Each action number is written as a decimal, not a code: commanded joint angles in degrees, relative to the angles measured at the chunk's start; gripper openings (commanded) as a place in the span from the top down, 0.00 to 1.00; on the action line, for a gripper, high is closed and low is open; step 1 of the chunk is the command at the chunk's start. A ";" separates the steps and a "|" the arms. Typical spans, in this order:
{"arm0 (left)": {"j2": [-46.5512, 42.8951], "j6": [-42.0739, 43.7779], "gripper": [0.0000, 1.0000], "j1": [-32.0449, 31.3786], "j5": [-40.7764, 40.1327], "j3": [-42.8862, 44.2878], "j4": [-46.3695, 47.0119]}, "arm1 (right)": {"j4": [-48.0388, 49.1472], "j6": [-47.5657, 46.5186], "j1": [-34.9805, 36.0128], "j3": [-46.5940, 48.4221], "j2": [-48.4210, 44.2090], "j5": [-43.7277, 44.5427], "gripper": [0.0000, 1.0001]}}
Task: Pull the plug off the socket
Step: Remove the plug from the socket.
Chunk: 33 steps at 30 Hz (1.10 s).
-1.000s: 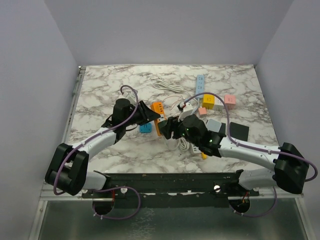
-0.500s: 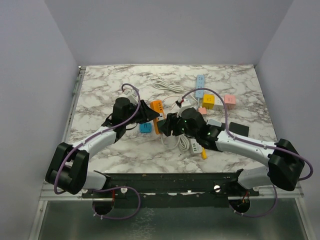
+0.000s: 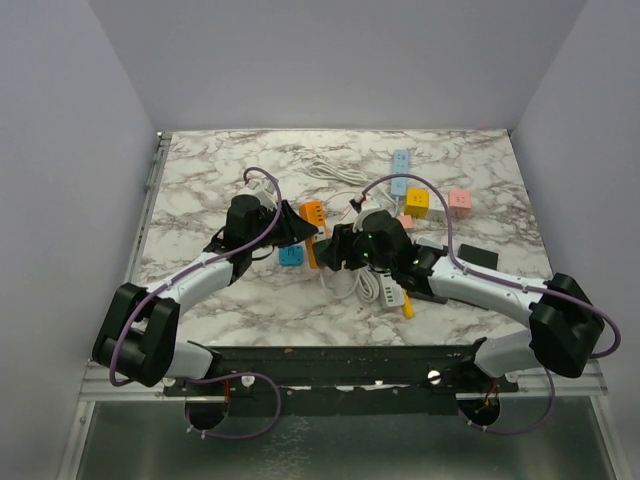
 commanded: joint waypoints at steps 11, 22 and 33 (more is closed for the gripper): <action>1.46 3.50 1.00 0.08 2.63 0.76 -2.46 | -6.70 -1.67 8.87 11.20 7.38 18.16 0.99; 2.57 3.50 1.00 0.35 2.54 0.85 -2.89 | -9.32 0.89 13.74 16.01 12.93 24.85 0.99; 2.34 6.03 1.00 0.37 2.12 1.46 -4.39 | -6.60 -0.15 10.42 13.65 10.28 17.16 0.99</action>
